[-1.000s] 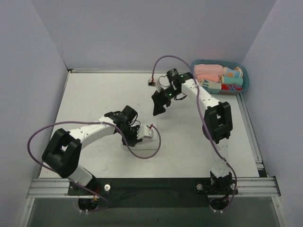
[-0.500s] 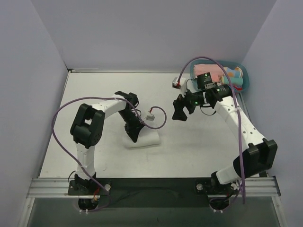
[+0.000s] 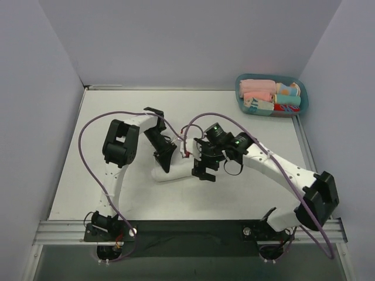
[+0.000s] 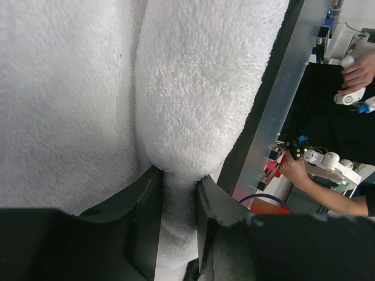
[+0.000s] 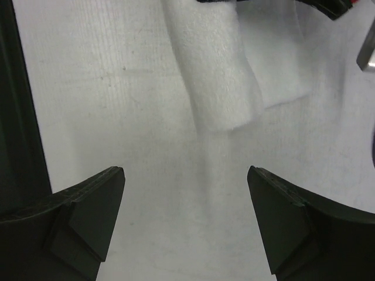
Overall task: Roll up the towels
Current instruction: Roll the towel
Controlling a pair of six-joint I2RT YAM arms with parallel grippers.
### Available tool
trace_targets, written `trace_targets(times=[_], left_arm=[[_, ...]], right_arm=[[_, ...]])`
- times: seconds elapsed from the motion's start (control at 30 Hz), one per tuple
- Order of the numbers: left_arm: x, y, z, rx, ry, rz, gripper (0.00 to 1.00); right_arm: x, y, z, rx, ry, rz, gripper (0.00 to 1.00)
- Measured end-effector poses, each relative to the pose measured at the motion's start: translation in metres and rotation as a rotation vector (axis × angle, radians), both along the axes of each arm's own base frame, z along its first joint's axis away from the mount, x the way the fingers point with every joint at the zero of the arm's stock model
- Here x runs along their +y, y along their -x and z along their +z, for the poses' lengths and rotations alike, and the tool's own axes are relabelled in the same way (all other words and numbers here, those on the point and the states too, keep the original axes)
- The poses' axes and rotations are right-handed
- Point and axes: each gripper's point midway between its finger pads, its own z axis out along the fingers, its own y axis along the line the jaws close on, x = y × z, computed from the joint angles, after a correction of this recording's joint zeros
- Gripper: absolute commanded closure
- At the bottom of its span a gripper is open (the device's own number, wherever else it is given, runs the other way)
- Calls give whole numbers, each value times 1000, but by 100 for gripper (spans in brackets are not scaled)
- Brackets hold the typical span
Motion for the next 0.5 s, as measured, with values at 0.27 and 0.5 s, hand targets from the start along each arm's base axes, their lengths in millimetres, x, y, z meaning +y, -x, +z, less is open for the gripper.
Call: trace_targets(times=[0.27,0.5], left_arm=[[0,8,-1,70,-2,10,64],[1,9,-2,103,-2,29,61]], right_arm=[[61,-18,-66,-135,108,163,21],[80,-26,-105,-165,141,232,59]])
